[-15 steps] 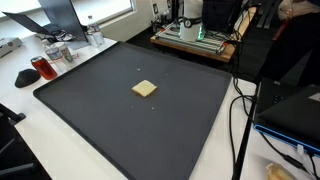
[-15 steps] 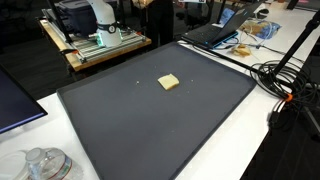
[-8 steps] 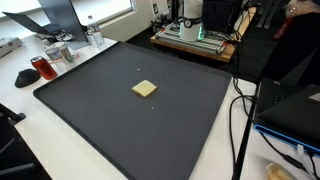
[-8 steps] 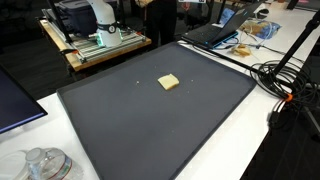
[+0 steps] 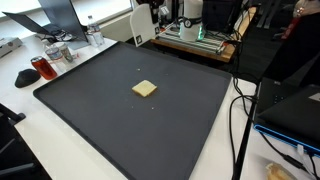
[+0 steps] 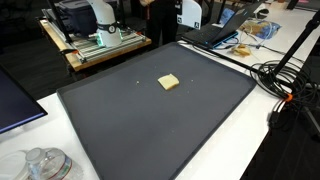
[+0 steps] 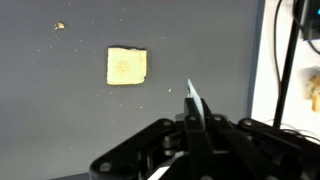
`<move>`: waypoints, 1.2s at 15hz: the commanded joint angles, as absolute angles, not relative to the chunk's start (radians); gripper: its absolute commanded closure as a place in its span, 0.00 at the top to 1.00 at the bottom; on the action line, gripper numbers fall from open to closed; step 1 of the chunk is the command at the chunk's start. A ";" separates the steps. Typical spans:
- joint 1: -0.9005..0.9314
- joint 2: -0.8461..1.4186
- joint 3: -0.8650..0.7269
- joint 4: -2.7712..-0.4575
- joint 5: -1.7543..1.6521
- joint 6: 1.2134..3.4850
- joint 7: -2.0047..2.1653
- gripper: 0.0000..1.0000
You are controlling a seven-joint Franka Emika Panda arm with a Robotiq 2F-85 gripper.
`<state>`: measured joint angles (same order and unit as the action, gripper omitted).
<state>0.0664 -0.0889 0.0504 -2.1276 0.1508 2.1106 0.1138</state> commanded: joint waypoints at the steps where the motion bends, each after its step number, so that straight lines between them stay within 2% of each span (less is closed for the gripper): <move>1: 0.060 -0.022 0.065 -2.159 0.053 2.234 0.243 0.01; 6: 0.073 0.084 0.054 -2.171 -0.036 2.364 0.381 0.01; 18: 0.135 0.246 0.004 -2.130 -0.208 2.435 0.618 0.01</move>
<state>0.1065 0.2189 0.0315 -2.1566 -0.1675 2.4079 0.5552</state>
